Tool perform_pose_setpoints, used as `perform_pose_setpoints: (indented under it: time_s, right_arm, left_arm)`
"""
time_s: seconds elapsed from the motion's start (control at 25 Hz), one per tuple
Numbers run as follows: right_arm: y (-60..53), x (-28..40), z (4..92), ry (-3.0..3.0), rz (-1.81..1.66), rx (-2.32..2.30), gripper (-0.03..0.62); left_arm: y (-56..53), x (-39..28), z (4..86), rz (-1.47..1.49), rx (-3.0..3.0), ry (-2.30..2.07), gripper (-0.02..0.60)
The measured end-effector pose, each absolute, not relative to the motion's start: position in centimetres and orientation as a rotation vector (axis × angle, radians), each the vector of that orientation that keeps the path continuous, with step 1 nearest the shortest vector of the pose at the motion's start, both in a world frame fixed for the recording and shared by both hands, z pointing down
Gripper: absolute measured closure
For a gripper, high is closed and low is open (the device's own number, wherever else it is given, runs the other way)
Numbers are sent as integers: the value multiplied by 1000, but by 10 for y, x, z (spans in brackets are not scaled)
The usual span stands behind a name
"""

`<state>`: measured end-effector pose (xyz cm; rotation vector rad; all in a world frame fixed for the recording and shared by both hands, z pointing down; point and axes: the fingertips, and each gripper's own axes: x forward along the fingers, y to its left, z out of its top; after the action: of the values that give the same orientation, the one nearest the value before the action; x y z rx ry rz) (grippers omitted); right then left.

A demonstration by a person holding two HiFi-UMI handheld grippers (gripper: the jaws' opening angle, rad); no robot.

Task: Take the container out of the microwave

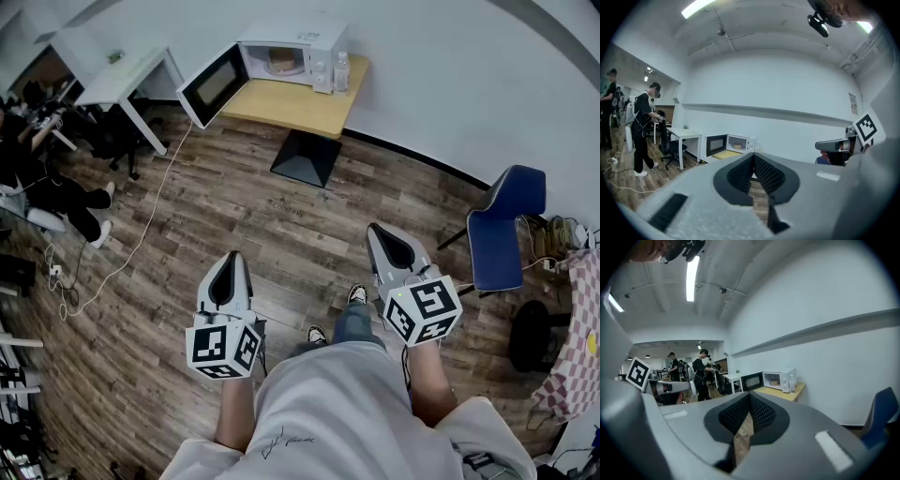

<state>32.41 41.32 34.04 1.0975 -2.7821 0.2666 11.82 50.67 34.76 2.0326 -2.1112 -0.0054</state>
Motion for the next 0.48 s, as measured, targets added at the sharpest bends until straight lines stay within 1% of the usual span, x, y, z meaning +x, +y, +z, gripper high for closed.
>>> perform_pose_setpoints:
  time_s: [0.16,0.32,0.48]
  right_arm:
    - [420,323,342,-2754,268,1129,585]
    - [423,325,341,-2728,298,1167,585]
    - [416,323,335,-2776,302,1189,583]
  left_arm:
    - [514,116,343,-20,2037,-2117,588]
    - [514,115,335,-97,2072,-2074,589]
    - [501,110,344,-14,2068,-2079,589]
